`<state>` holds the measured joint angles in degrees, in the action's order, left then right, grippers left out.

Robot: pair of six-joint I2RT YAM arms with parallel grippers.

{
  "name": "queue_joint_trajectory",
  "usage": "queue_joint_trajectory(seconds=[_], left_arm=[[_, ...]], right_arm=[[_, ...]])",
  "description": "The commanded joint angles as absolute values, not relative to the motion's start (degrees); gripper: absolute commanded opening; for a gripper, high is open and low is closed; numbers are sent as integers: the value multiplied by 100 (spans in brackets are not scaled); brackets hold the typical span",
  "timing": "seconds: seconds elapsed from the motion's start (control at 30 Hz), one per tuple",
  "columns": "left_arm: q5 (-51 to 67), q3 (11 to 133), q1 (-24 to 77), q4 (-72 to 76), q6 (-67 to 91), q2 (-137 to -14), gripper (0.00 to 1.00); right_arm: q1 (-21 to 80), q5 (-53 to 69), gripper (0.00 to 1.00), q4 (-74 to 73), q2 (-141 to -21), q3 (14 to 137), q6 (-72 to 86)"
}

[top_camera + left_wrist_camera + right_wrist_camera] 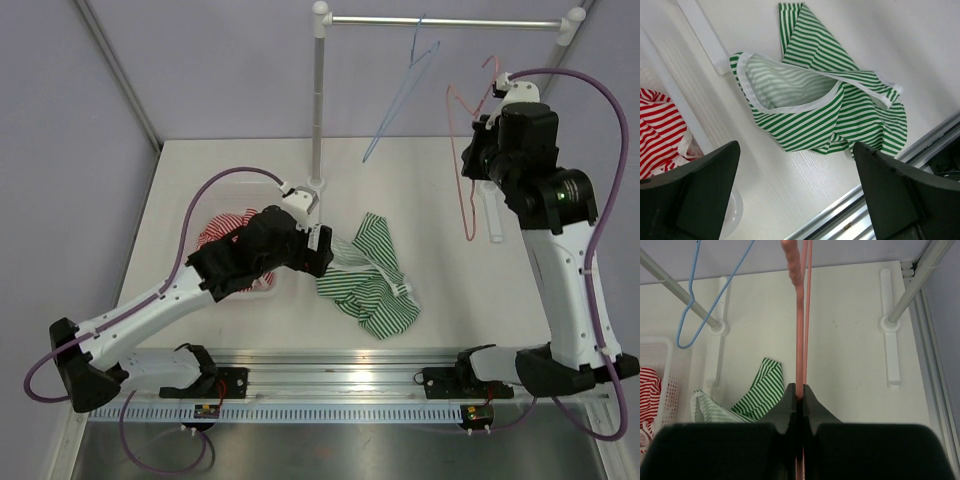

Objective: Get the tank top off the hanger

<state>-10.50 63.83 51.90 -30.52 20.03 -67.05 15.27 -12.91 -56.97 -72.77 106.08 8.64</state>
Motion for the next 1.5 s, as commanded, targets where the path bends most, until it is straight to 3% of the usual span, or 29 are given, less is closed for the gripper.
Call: queue_joint_trajectory(seconds=[0.0,0.27,0.47,0.77,0.93,0.97,1.0,1.1,1.13,1.17,1.27,1.33,1.47], left_arm=[[-1459,6671,5361,-3304,2092,-6198,99],[-1600,6434,5511,-3559,2136,-5537,99],[-1661,6337,5511,-3586,2083,-5414,99],[-1617,6135,5537,-3489,2101,-5396,99],[-1661,6047,5528,-3367,2092,-5449,99],[-1635,6038,5537,-3340,2092,-5501,99],[-1600,6029,5537,-3296,2100,-5580,99],[-1459,6003,5563,-3050,2180,-5756,99],[-1424,5994,5590,-2902,2197,-5896,99],[-1406,5985,5625,-2822,2215,-5967,99],[-1319,5941,5721,-2435,2232,-6362,99],[-1222,5924,5826,-2103,2206,-6730,99],[-1143,6046,6003,-1662,2162,-7442,99]], right_arm=[[1468,-1362,0,-5686,-7689,11555,607],[493,-257,0,-5897,-9236,13155,554],[238,-167,0,-5898,-10422,14412,334],[105,184,0,-5720,-11241,15002,307],[105,255,0,-5625,-11022,14608,396],[105,255,3,-5660,-10987,14581,396],[105,229,22,-5695,-10917,14590,396],[105,114,36,-5827,-10706,14616,396],[97,71,52,-5853,-10609,14599,404],[105,53,63,-5914,-10530,14538,413],[105,35,81,-5994,-10047,14231,448],[97,-175,99,-6012,-9547,13967,553],[105,43,99,-5627,-8361,12425,756]])
